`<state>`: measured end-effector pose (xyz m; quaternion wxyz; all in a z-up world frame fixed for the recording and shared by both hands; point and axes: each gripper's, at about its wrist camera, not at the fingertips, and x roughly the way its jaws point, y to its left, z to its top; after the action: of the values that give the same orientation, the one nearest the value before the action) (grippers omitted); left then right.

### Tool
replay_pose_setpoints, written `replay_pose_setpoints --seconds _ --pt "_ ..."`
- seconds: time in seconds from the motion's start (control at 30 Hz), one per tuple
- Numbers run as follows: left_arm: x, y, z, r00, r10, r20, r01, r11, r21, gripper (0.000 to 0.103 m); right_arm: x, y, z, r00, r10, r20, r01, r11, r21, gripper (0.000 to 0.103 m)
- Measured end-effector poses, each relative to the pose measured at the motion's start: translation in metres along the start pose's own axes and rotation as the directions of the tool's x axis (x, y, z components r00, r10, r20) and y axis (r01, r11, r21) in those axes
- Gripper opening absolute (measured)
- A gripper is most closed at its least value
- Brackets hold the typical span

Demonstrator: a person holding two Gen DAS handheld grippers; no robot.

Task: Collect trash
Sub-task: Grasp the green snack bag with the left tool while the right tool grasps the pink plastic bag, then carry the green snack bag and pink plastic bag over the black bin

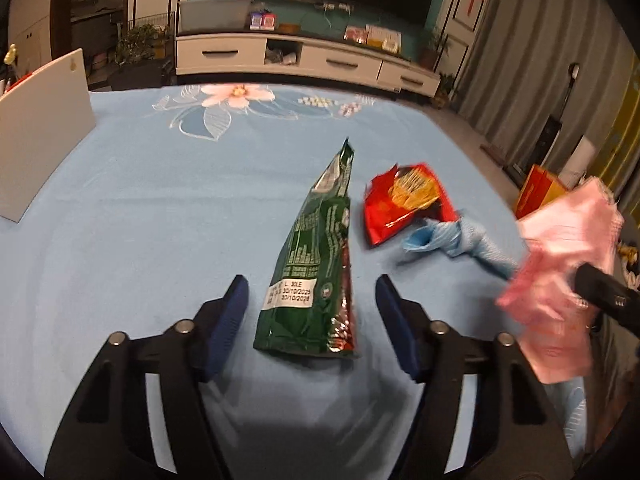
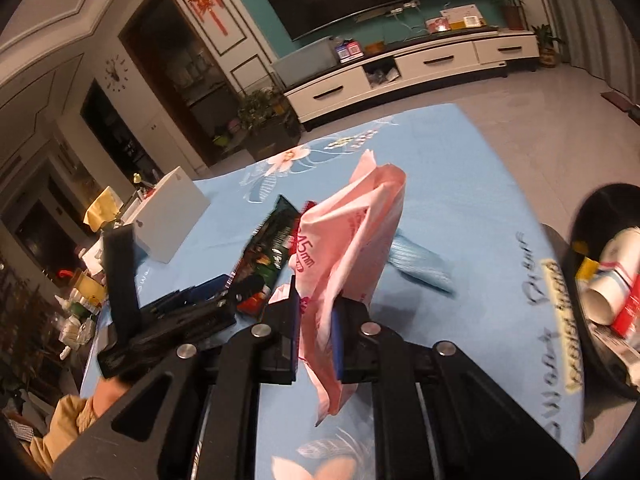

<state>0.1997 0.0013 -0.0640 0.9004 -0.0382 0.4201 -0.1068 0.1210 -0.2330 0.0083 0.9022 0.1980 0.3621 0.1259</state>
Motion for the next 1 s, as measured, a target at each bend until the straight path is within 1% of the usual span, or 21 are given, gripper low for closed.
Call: replay_pose_setpoints --seconds 0.03,0.07,0.13,0.17,0.2,0.27,0.4,0.53,0.8,1.0 --pt "0.002 0.000 0.000 1.000 0.000 -0.005 0.000 1.000 -0.002 0.055 -0.004 -0.004 -0.002 1.000 -0.003 0.000 0.003 1.000 0.007 0.014" --pt "0.005 0.001 -0.001 1.000 -0.001 -0.014 0.001 1.000 -0.009 0.043 -0.005 -0.005 -0.004 1.000 -0.007 0.000 0.007 1.000 0.011 0.014" --pt "0.006 0.002 -0.002 1.000 -0.002 -0.016 0.002 1.000 -0.017 0.032 -0.010 -0.010 -0.007 1.000 -0.014 0.001 0.014 1.000 0.020 0.014" --pt "0.005 0.002 -0.003 1.000 -0.008 -0.014 0.008 1.000 -0.018 0.019 -0.011 -0.012 -0.008 1.000 -0.018 -0.001 0.018 1.000 0.024 0.014" --pt "0.003 0.002 -0.004 1.000 -0.012 -0.013 0.012 1.000 -0.018 0.016 -0.012 -0.015 -0.010 1.000 -0.023 -0.005 0.023 0.999 0.030 0.014" --pt "0.000 0.002 -0.006 1.000 -0.029 -0.011 0.028 0.999 -0.030 0.014 -0.015 -0.017 -0.011 1.000 -0.027 -0.007 0.027 0.999 0.036 0.014" --pt "-0.018 0.002 -0.014 0.999 -0.037 0.000 0.037 0.998 -0.052 0.013 -0.024 -0.017 -0.014 1.000 -0.025 -0.005 0.026 0.999 0.043 0.014" --pt "-0.044 0.001 -0.025 1.000 -0.021 0.018 0.022 0.998 -0.059 0.013 -0.033 -0.016 -0.021 1.000 -0.024 -0.010 0.024 0.999 0.037 0.014" --pt "-0.100 -0.012 -0.060 0.999 0.002 0.034 0.000 0.999 -0.055 0.013 -0.054 -0.009 -0.042 0.999 -0.028 -0.028 0.029 0.999 0.018 0.014" --pt "-0.134 -0.026 -0.077 0.998 -0.008 0.059 0.010 0.999 -0.040 0.013 -0.077 -0.004 -0.049 1.000 -0.027 -0.011 0.027 1.000 0.004 0.014"
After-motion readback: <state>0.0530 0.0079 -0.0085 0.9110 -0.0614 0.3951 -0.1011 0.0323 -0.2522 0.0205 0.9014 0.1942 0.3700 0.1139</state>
